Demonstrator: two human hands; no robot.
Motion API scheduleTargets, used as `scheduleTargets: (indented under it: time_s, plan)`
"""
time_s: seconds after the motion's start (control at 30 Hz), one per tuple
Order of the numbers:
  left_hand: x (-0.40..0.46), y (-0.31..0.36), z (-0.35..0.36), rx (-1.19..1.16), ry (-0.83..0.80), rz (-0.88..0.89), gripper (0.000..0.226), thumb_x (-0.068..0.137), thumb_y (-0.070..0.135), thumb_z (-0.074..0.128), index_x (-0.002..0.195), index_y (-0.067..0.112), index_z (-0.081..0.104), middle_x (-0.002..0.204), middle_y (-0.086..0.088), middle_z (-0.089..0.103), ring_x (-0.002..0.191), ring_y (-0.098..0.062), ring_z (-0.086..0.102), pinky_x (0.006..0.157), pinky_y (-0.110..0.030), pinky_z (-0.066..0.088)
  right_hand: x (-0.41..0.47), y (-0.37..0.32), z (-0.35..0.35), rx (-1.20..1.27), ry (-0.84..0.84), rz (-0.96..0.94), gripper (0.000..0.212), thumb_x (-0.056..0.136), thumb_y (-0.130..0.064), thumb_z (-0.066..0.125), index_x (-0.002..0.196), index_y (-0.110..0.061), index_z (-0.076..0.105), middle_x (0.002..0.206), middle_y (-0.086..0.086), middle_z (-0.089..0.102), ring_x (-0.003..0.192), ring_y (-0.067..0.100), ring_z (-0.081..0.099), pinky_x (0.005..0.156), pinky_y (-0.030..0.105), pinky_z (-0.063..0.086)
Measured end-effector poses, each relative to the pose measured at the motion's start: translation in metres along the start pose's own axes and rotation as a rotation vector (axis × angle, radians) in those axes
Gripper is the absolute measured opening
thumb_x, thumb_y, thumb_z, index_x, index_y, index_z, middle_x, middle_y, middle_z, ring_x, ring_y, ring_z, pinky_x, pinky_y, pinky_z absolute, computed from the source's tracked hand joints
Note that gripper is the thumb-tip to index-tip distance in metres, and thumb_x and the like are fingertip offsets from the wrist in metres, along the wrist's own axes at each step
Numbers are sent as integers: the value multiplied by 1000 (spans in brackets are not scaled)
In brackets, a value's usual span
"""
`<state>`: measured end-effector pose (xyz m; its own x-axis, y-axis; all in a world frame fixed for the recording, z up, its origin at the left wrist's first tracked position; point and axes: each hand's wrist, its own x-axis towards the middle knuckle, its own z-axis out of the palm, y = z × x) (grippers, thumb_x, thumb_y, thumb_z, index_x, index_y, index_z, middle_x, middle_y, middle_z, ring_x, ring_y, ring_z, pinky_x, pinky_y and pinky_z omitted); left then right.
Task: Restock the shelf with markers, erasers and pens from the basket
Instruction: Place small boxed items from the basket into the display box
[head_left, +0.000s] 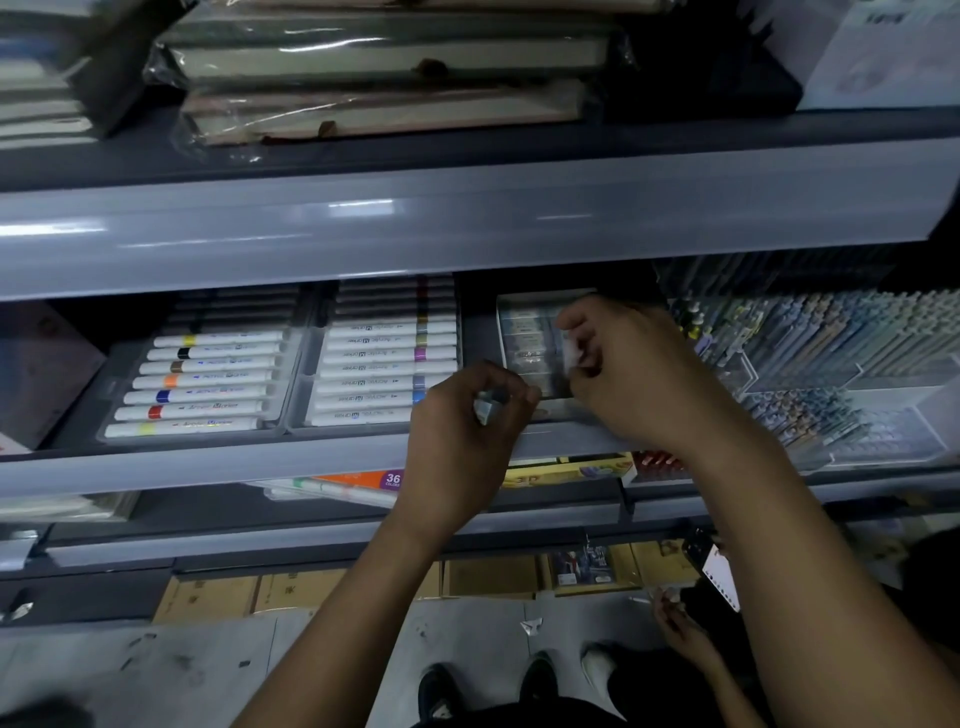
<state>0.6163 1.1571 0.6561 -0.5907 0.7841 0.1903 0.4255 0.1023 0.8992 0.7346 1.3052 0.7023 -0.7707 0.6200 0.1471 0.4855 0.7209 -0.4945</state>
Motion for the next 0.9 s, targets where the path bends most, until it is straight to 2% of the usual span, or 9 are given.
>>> scheduleTargets:
  time_s: [0.07, 0.17, 0.2, 0.27, 0.4, 0.53, 0.67, 0.8, 0.9]
  plan:
    - [-1, -2, 0, 31, 3, 6, 11, 97, 18, 74, 89, 25, 72, 88, 19, 72, 89, 2, 66, 73, -6, 41, 4, -3, 6, 74, -24, -12, 32, 85, -5, 77, 113, -16, 68, 96, -9, 66, 78, -4, 59, 67, 5, 45]
    - [-2, 0, -1, 60, 2, 8, 11, 97, 17, 74, 91, 26, 73, 91, 18, 72, 90, 3, 65, 73, -5, 40, 7, -2, 12, 84, -45, -36, 22, 86, -3, 77, 101, -19, 76, 94, -11, 67, 77, -4, 59, 69, 4, 46]
    - [-2, 0, -1, 68, 4, 6, 11, 97, 17, 74, 91, 26, 72, 91, 17, 72, 91, 3, 65, 73, -4, 40, 8, 0, 13, 80, -45, -44, 21, 86, -2, 77, 97, -20, 78, 93, -10, 66, 79, -2, 59, 71, 6, 46]
    - [-3, 1, -1, 82, 9, 4, 10, 97, 17, 74, 91, 26, 72, 92, 14, 73, 92, 3, 65, 73, -4, 41, 10, 4, 15, 69, -40, -49, 19, 88, -5, 78, 93, -23, 82, 95, -8, 67, 88, 10, 63, 78, 20, 50]
    - [-3, 4, 0, 118, 9, 4, 4, 97, 18, 74, 93, 20, 74, 92, 12, 73, 95, 2, 64, 72, -3, 40, 15, 6, 16, 67, -52, -48, 18, 90, -10, 78, 96, -26, 84, 104, -3, 73, 101, 20, 65, 90, 31, 55]
    - [-3, 4, -2, 124, 6, 8, 3, 96, 17, 75, 95, 20, 74, 90, 15, 71, 94, 1, 64, 70, -3, 40, 19, 4, 19, 79, 6, -62, 17, 87, -7, 79, 89, -23, 83, 97, -3, 72, 88, 13, 66, 84, 33, 58]
    - [-3, 1, -1, 134, -5, 7, 6, 97, 18, 75, 94, 23, 73, 90, 15, 71, 94, 2, 64, 70, -5, 42, 18, 6, 23, 78, 72, -36, 12, 83, -16, 84, 76, -22, 77, 87, -4, 70, 76, 9, 65, 76, 36, 59]
    - [-3, 4, -1, 110, 3, -3, 8, 98, 24, 73, 91, 22, 72, 86, 16, 71, 88, -1, 65, 66, -9, 43, 17, 9, 26, 85, 82, -27, 11, 82, -16, 84, 77, -24, 79, 89, -4, 68, 77, 9, 64, 74, 31, 58]
    - [-3, 7, 0, -40, 0, -120, 25, 102, 39, 65, 86, 20, 70, 70, 14, 66, 68, -6, 61, 61, -25, 45, 13, 9, 27, 89, 106, -18, 6, 85, -20, 84, 86, -24, 79, 95, -4, 64, 79, 4, 62, 69, 12, 47]
